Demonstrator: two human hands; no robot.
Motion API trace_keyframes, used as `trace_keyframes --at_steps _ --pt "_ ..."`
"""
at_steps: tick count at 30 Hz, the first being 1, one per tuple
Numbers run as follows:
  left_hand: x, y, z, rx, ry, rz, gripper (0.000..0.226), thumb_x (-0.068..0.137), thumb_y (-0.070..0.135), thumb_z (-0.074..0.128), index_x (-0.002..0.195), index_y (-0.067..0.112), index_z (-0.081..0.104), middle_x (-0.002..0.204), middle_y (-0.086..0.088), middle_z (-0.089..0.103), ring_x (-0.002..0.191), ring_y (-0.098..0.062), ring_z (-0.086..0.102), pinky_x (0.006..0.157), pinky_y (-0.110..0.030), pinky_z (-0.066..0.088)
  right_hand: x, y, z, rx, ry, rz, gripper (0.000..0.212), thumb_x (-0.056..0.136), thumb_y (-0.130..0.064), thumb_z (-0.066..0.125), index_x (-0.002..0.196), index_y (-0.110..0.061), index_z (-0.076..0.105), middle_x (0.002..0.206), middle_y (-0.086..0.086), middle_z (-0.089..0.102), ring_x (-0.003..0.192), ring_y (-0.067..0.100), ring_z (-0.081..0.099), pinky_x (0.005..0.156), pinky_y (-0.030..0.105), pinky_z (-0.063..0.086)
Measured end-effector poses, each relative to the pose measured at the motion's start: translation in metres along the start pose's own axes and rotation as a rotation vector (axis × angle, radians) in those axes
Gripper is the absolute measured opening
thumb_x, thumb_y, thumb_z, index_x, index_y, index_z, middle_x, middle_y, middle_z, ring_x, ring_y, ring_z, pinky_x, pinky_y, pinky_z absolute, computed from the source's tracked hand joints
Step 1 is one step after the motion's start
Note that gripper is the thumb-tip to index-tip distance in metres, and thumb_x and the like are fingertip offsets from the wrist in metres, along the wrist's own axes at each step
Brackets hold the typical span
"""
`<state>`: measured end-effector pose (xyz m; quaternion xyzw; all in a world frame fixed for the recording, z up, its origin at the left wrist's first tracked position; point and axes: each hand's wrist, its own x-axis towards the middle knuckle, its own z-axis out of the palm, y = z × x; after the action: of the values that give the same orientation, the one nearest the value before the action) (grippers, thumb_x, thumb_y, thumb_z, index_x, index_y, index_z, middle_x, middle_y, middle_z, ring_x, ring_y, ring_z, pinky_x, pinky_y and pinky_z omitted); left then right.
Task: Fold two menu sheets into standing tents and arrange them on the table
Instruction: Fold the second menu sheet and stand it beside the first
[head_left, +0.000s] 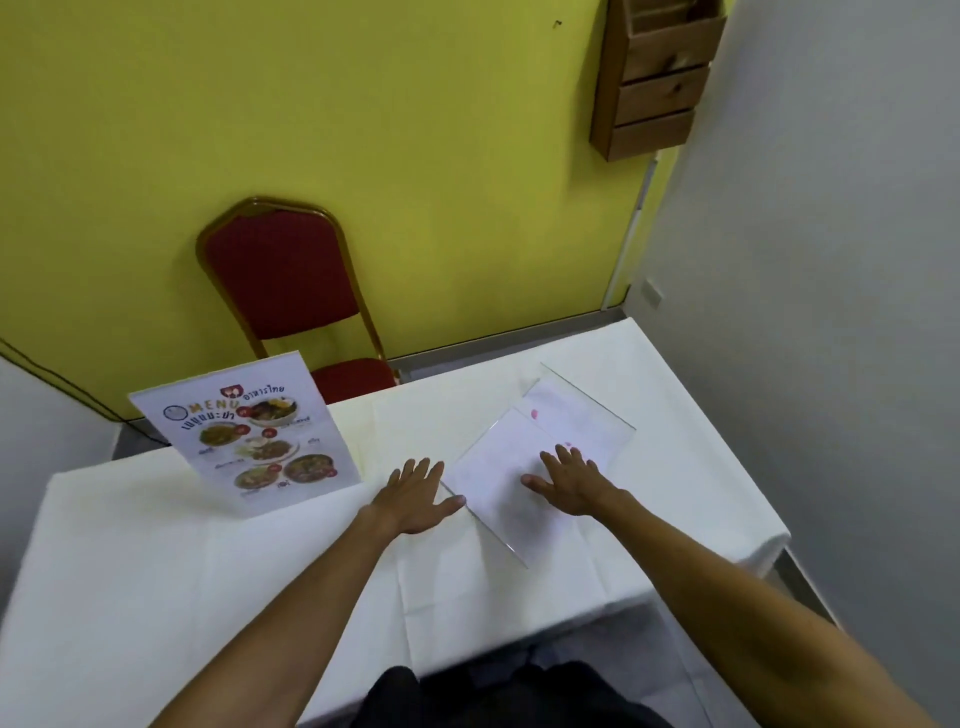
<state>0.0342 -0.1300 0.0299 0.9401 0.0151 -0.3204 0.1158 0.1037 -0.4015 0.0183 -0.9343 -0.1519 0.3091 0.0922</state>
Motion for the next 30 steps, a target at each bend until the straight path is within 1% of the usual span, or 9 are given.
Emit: trace_keyframes --at_steps 2,6,9,16,20,23,26,28,30 --pt "0.006 0.006 0.000 0.036 -0.017 0.027 0.089 0.092 0.072 0.028 0.158 0.017 0.005 0.166 -0.009 0.001 0.152 -0.031 -0.003 0.122 -0.047 0.003 -0.001 0.007 0.006 0.016 -0.005 0.029 0.081 0.089 -0.072 0.022 0.148 -0.017 0.025 0.158 0.014 0.019 0.147 0.036 0.009 0.116 0.054 0.017" --pt "0.021 0.010 -0.004 0.107 -0.043 0.082 0.088 0.094 0.069 0.030 0.158 0.015 0.004 0.166 -0.010 0.001 0.152 -0.031 -0.003 0.122 -0.047 0.003 -0.006 0.007 0.013 0.031 -0.010 0.095 0.079 0.090 -0.071 0.027 0.149 -0.018 0.024 0.158 0.014 0.018 0.144 0.038 0.015 0.114 0.054 0.020" --pt "0.033 0.011 -0.005 0.175 -0.038 0.129 0.087 0.095 0.067 0.031 0.158 0.014 0.004 0.165 -0.013 0.002 0.152 -0.034 0.000 0.121 -0.048 0.005 -0.009 0.003 0.025 0.045 -0.009 0.146 0.078 0.091 -0.068 0.029 0.150 -0.017 0.021 0.160 0.015 0.013 0.144 0.041 0.014 0.115 0.054 0.019" --pt "0.062 0.012 0.007 0.280 0.010 0.229 0.084 0.097 0.060 0.032 0.157 0.010 0.002 0.164 -0.018 0.002 0.150 -0.039 0.004 0.120 -0.051 0.009 -0.010 -0.029 0.071 0.105 0.166 0.332 0.067 0.094 -0.057 0.036 0.144 -0.015 0.025 0.159 0.019 0.011 0.134 0.047 0.029 0.109 0.055 0.031" --pt "0.069 0.010 0.023 0.253 0.095 0.264 0.084 0.098 0.059 0.034 0.156 0.008 0.002 0.163 -0.023 0.001 0.150 -0.042 0.004 0.121 -0.050 0.007 -0.014 -0.053 0.098 0.141 0.251 0.394 0.065 0.093 -0.054 0.037 0.143 -0.015 0.023 0.157 0.022 0.011 0.133 0.047 0.028 0.107 0.055 0.031" --pt "0.073 0.006 0.034 0.214 0.137 0.296 0.088 0.094 0.065 0.032 0.156 0.008 0.007 0.161 -0.025 0.009 0.148 -0.040 0.014 0.120 -0.047 0.014 -0.016 -0.067 0.111 0.172 0.287 0.444 0.068 0.094 -0.054 0.035 0.147 -0.015 0.018 0.159 0.022 0.006 0.139 0.049 0.019 0.110 0.057 0.025" --pt "0.075 0.003 0.039 0.201 0.158 0.326 0.100 0.081 0.075 0.020 0.153 0.005 0.021 0.155 -0.029 0.023 0.139 -0.042 0.028 0.115 -0.048 0.025 -0.014 -0.077 0.122 0.205 0.306 0.468 0.075 0.092 -0.062 0.031 0.149 -0.016 0.015 0.160 0.021 0.001 0.143 0.050 0.010 0.113 0.059 0.019" --pt "0.075 0.002 0.044 0.213 0.180 0.343 0.105 0.076 0.079 0.026 0.151 0.005 0.028 0.151 -0.030 0.028 0.135 -0.042 0.032 0.112 -0.048 0.029 -0.013 -0.082 0.127 0.230 0.315 0.464 0.084 0.086 -0.073 0.028 0.148 -0.017 0.019 0.160 0.021 0.002 0.142 0.052 0.008 0.113 0.061 0.017" --pt "0.075 0.002 0.047 0.204 0.197 0.347 0.109 0.071 0.082 0.037 0.149 0.006 0.031 0.148 -0.028 0.031 0.130 -0.040 0.035 0.107 -0.047 0.034 -0.012 -0.086 0.131 0.249 0.327 0.457 0.089 0.081 -0.078 0.031 0.145 -0.018 0.023 0.159 0.021 0.006 0.140 0.054 0.008 0.113 0.062 0.016"
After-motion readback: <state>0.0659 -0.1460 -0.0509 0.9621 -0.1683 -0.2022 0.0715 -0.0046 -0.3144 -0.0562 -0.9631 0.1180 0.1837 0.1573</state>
